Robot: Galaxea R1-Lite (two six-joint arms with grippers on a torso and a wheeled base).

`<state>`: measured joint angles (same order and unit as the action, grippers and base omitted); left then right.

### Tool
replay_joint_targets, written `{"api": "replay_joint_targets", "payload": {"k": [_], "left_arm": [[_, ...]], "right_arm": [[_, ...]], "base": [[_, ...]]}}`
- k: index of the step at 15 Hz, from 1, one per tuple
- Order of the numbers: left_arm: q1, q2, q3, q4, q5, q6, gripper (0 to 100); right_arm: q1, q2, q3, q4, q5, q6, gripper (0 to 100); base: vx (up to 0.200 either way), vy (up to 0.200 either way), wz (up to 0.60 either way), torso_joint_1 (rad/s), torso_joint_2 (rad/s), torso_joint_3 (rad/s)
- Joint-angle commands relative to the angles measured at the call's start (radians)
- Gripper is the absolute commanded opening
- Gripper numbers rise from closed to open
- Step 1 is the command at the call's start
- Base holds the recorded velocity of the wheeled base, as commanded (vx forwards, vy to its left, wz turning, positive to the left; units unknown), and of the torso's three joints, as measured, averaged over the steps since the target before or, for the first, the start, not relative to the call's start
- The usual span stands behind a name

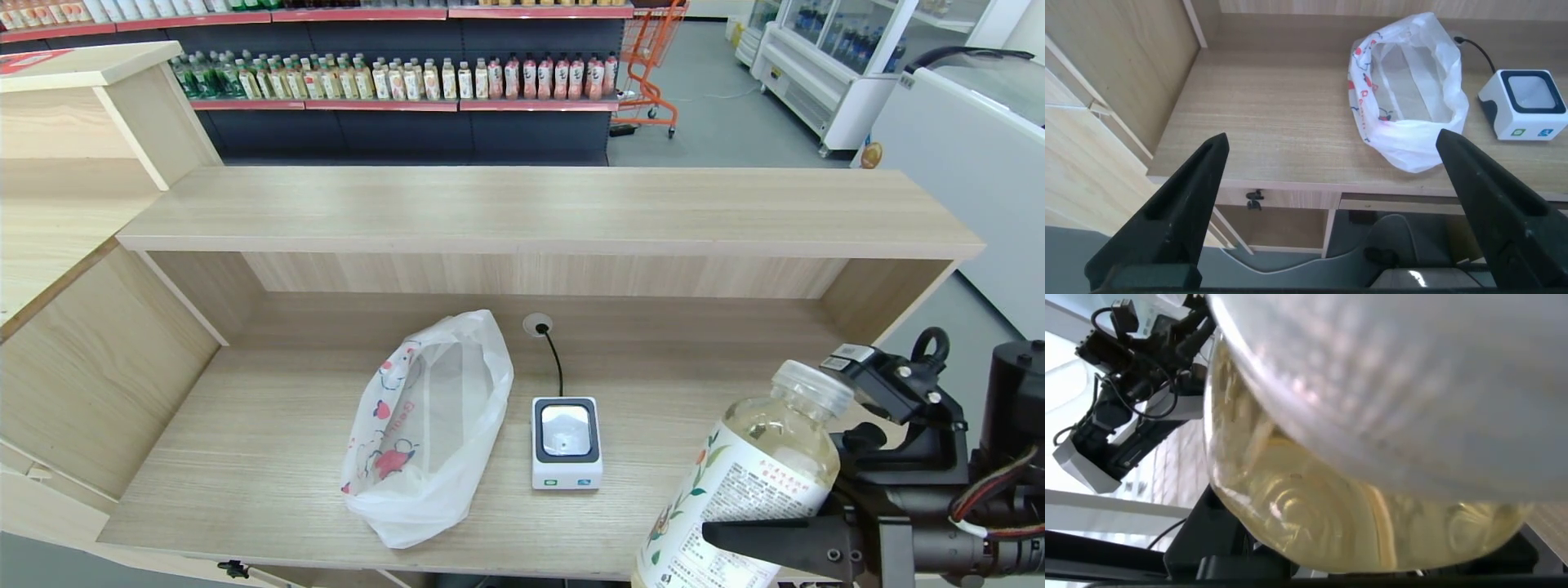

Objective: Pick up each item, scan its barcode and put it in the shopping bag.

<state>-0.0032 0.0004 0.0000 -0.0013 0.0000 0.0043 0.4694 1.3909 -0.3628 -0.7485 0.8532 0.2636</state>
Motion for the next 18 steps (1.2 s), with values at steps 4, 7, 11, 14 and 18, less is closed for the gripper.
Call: {"api": "replay_joint_targets", "payload": {"k": [4, 7, 11, 14, 18], "left_arm": [[0.000, 0.001, 0.000, 0.000, 0.000, 0.000, 100], [0.000, 0.001, 0.000, 0.000, 0.000, 0.000, 100], [0.002, 0.001, 0.000, 0.000, 0.000, 0.000, 100], [0.000, 0.001, 0.000, 0.000, 0.000, 0.000, 100], [0.000, 0.001, 0.000, 0.000, 0.000, 0.000, 100]], "right_arm": [[0.003, -0.018, 0.001, 0.018, -0.003, -0.003, 0], [-0.001, -0.029, 0.001, 0.018, -0.006, -0.003, 0], [-0.006, -0.035, 0.004, 0.018, -0.023, -0.032, 0], [-0.095, 0.020, 0.001, 0.009, -0.178, -0.320, 0], [-0.313, 0.093, 0.015, -0.026, -0.237, -0.882, 0]], "base": [[0.000, 0.000, 0.00, 0.000, 0.00, 0.000], [0.000, 0.000, 0.00, 0.000, 0.00, 0.000], [0.000, 0.000, 0.00, 0.000, 0.00, 0.000], [0.000, 0.000, 0.00, 0.000, 0.00, 0.000], [0.000, 0.000, 0.00, 0.000, 0.00, 0.000]]}}
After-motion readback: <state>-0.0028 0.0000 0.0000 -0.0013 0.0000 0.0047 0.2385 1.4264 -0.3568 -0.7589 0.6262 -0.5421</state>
